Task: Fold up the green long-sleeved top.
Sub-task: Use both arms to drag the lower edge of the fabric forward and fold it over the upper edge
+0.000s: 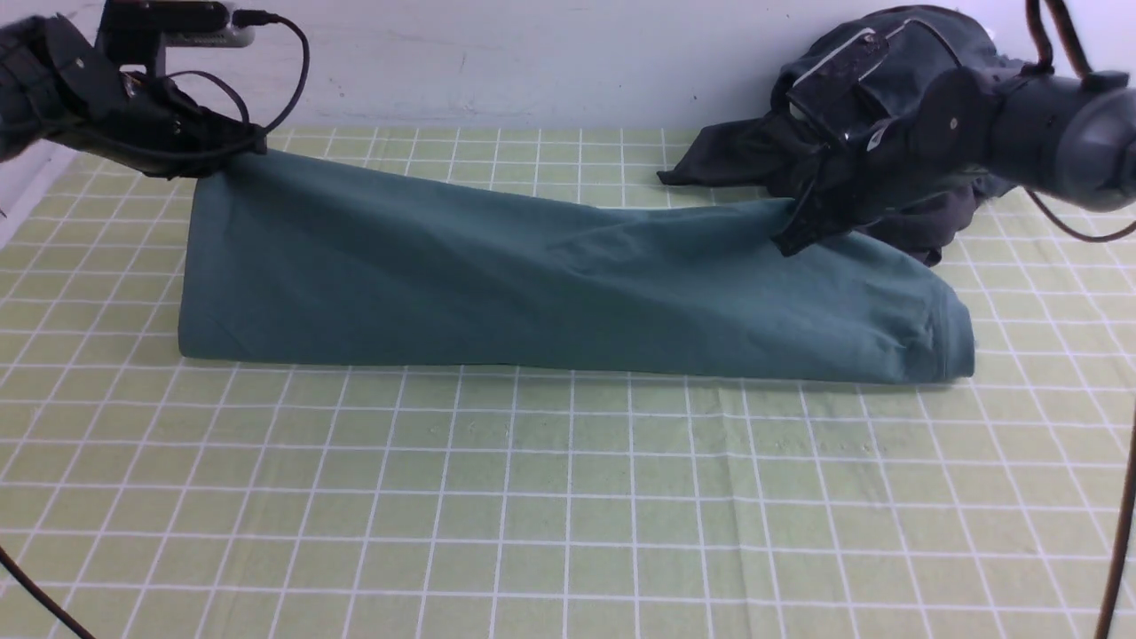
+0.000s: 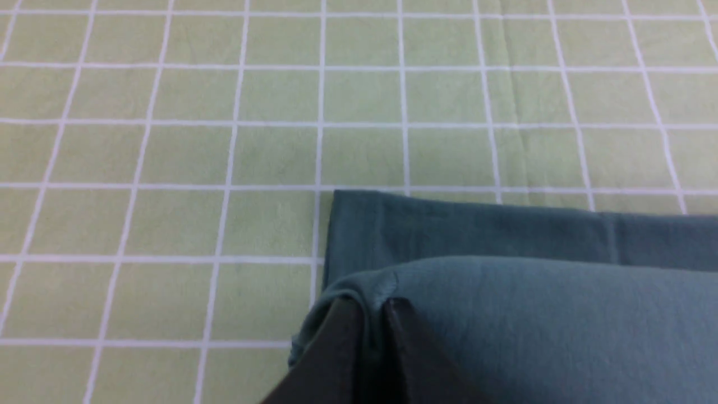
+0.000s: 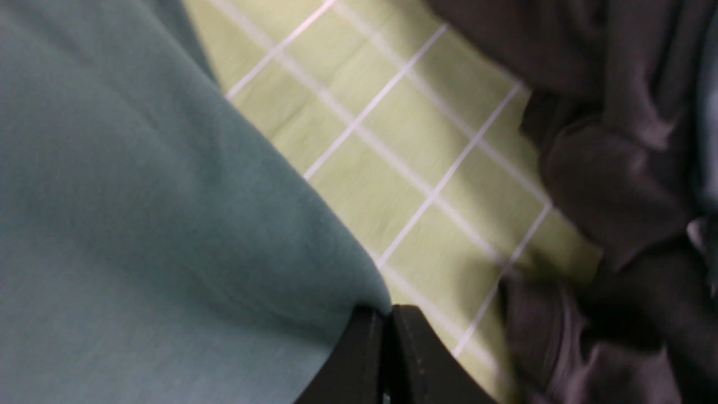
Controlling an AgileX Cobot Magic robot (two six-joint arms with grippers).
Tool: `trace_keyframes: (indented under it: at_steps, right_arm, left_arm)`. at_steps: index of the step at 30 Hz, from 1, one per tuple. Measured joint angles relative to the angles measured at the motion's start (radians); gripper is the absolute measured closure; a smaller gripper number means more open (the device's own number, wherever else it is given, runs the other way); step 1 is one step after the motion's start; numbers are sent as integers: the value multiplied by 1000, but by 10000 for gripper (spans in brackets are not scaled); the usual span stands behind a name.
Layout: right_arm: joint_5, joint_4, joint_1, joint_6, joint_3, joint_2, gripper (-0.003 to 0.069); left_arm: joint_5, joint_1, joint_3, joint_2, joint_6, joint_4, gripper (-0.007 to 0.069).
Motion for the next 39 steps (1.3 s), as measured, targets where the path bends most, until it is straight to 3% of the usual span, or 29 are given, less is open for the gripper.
trace_keyframes:
  at_steps: [6,9,10,12,14,18,19,20,21,25,27,30,31,33,39]
  right_arm:
    - [-100,0,0,0,0,85,659]
    - [-133,0,0,33,0,118,603]
    - [-136,-1,0,35,0,119,597]
    - [-174,-8,0,58,0,112,505]
    - [-195,-11,0,65,0,97,421]
    - [-199,-23,0,68,0,52,325]
    - [-189,-24,0,69,0,19,300]
    - [-186,-24,0,69,0,14,300]
    - [-137,0,1,88,0,-47,296]
    - [-22,129,20,115,-2,-98,369]
    - [74,270,50,47,-4,-88,494]
    - [112,398,87,-100,-4,-22,622]
    - [111,407,89,-111,-4,-16,628]
    - [66,496,101,-222,-2,65,662]
    - [-81,552,83,-304,1,154,670]
  left_arm:
    - [-93,0,0,98,0,-32,554]
    - [-130,0,0,132,0,-33,391]
    - [-133,0,0,133,0,-33,391]
    - [-164,0,0,131,0,-33,241]
    - [-157,0,-3,116,0,-33,148]
    - [-62,0,-37,86,0,-33,87]
    - [30,0,-69,59,0,-33,80]
    - [56,0,-74,56,0,-33,81]
    - [243,-2,-127,17,0,-36,112]
    - [421,-24,-165,-7,1,-87,218]
    - [485,-75,-169,7,48,-144,339]
    - [442,-144,-169,52,153,-175,474]
    - [436,-149,-169,56,161,-174,482]
    - [342,-196,-169,110,250,-178,582]
    - [154,-215,-169,219,340,-149,627]
